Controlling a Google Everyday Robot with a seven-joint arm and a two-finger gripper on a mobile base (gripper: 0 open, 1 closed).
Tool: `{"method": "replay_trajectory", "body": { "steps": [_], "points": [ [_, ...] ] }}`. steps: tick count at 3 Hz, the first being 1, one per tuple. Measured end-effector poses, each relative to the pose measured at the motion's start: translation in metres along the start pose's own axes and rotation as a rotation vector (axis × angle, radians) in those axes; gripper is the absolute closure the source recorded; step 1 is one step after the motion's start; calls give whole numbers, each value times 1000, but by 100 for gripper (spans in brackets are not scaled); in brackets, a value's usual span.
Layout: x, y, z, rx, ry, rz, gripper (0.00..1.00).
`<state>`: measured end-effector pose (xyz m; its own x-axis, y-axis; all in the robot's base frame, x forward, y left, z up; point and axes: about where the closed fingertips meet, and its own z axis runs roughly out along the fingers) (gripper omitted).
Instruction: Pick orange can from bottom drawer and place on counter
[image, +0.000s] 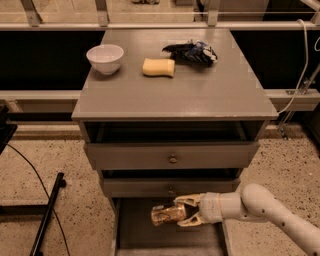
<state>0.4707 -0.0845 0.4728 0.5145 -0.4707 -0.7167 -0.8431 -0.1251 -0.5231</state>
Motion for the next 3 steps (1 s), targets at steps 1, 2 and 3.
{"method": "replay_trajectory", "body": {
  "steps": [1, 2, 3],
  "points": [
    [-24, 13, 7, -48, -18, -25, 100],
    [-43, -1, 9, -55, -59, -87, 100],
    [-90, -20, 0, -63, -99, -216, 100]
  ]
}}
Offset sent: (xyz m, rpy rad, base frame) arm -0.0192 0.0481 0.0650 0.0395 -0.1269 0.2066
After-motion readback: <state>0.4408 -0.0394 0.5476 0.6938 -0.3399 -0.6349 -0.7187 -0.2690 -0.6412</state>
